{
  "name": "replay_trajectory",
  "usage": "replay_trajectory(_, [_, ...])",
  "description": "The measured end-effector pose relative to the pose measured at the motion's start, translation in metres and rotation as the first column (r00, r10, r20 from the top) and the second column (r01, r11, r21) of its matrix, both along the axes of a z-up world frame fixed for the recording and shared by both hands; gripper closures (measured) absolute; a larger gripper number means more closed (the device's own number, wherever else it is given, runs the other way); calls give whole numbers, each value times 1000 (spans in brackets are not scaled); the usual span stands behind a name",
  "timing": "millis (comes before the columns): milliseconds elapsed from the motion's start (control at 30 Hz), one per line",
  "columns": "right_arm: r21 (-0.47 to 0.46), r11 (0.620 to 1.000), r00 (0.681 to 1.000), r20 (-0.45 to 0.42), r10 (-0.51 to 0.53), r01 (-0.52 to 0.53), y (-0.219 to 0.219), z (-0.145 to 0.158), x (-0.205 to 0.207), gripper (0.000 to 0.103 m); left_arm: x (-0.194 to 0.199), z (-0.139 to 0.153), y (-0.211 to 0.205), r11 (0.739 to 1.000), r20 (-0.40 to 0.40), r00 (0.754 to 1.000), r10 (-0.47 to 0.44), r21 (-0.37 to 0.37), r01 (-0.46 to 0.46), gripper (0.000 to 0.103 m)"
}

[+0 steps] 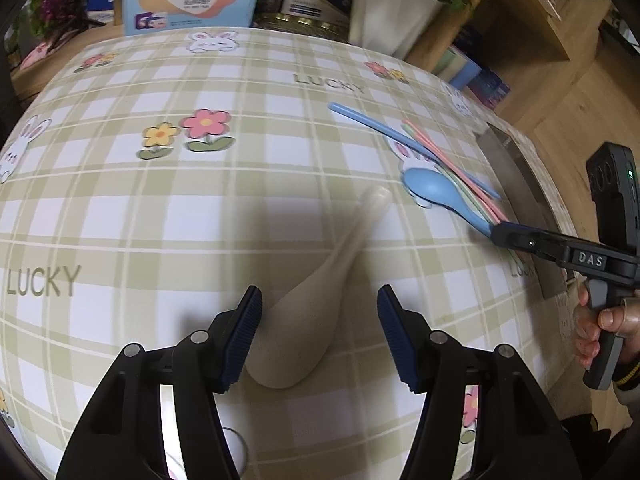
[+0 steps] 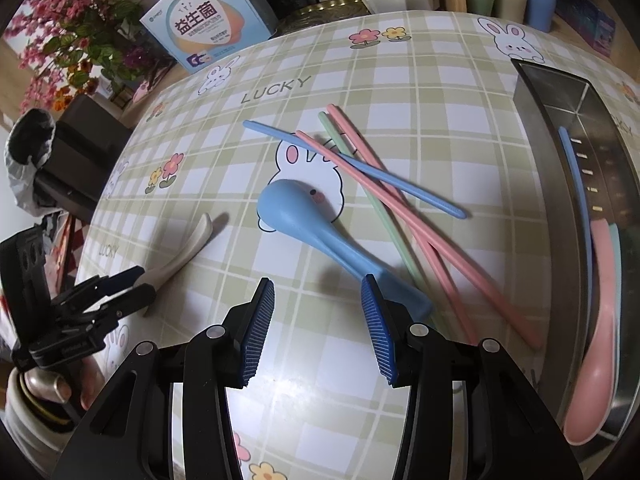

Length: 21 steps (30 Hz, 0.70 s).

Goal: Organize utensils
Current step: 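Close the left tool on the white ceramic spoon handle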

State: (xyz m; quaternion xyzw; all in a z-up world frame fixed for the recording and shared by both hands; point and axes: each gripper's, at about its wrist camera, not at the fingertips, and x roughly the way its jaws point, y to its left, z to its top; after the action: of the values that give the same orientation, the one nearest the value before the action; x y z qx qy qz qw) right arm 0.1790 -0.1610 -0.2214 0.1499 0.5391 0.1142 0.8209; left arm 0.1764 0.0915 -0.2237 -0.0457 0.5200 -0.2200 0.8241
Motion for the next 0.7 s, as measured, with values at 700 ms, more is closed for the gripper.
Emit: replay_trajectory(700, [82, 995, 997, 54, -56, 51, -24, 4, -27, 59, 0, -2, -49, 995, -45, 995, -84, 54, 86, 85])
